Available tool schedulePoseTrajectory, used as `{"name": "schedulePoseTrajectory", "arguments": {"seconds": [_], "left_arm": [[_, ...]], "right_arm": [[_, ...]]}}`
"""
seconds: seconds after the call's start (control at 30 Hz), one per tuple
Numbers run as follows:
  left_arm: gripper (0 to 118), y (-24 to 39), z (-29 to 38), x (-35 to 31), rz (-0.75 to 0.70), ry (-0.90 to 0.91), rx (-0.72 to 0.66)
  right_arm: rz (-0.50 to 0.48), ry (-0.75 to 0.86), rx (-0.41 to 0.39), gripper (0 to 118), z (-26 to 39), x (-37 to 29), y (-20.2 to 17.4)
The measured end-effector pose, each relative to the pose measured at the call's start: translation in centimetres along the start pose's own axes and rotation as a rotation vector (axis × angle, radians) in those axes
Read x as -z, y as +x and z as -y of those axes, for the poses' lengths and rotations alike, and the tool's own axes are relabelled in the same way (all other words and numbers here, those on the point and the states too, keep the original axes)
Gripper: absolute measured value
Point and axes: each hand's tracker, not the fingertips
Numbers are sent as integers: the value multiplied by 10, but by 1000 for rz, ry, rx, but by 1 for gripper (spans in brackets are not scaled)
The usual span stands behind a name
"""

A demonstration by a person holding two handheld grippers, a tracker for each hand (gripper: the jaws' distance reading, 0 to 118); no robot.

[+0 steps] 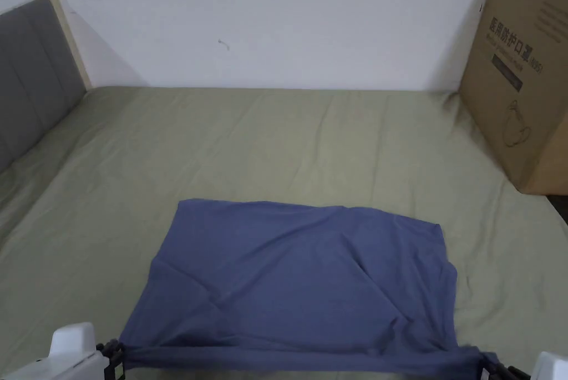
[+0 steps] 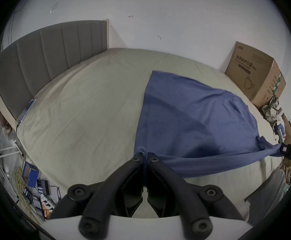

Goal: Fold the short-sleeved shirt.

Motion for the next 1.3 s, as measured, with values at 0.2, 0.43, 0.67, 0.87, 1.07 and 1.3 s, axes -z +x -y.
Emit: {"name": "schedulePoseTrajectory", "arguments": {"seconds": [0.2,0.43,0.67,0.87,1.07,1.3], "left_arm": [[0,0,21,18,-38,-84,38],[7,14,22,31,-86,-172,48],[107,39,-18,-11,-75,5,71],[107,72,-68,-67,-5,325,72],[97,95,-85,-94,-29,548,131],[0,113,-69,-101,-21,634,206]], "right_arm": [[84,-145,-4,2,23,27,3],[170,-289,-20,4,30,59,-4],[190,-71,-119,96,-20,18,-44],[116,248,-184,96,-81,-32,-90],[107,471,-237,89,-97,-57,-121],[170,529,-296,0,-87,-60,-139]]}}
